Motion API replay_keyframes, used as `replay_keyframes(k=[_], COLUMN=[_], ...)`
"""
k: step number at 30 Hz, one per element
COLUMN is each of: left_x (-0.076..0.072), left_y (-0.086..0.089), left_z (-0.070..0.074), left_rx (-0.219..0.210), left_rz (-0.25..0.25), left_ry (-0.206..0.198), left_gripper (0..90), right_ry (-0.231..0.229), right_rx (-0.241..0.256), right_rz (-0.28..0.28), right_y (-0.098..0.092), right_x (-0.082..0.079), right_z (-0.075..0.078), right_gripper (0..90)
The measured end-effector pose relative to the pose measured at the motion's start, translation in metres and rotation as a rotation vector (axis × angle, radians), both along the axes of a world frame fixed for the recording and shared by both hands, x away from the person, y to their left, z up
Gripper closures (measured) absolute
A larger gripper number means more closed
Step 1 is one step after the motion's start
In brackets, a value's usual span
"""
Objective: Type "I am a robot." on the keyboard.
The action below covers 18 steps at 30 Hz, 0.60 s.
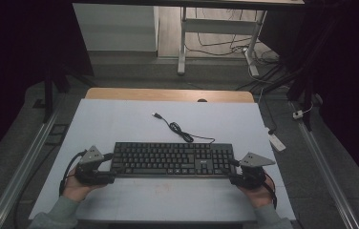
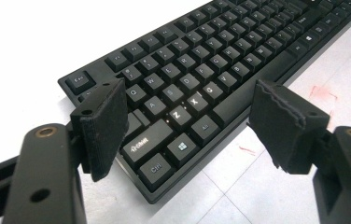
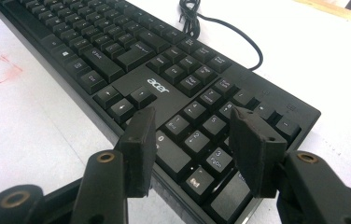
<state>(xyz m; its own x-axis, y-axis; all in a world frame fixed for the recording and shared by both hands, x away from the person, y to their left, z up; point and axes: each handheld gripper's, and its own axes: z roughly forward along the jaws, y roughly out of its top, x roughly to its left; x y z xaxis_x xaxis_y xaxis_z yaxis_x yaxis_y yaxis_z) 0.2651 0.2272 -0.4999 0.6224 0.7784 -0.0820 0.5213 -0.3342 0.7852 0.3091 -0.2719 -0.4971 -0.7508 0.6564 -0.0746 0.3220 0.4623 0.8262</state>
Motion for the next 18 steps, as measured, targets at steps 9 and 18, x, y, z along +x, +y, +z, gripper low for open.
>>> replay_keyframes(k=[9, 18], left_x=[-0.0026, -0.0002], left_y=[0.0011, -0.0002], left_z=[0.0009, 0.0002], left_rx=[0.000, -0.001], left_rz=[0.007, 0.005], left_ry=[-0.005, -0.003], left_gripper=[28.3, 28.3], right_ry=[0.002, 0.002], right_rx=[-0.003, -0.009], right_rz=[0.009, 0.000], right_y=[0.0045, 0.0027], right_x=[-0.0004, -0.0013], right_z=[0.0007, 0.0004], right_gripper=[51.5, 51.5])
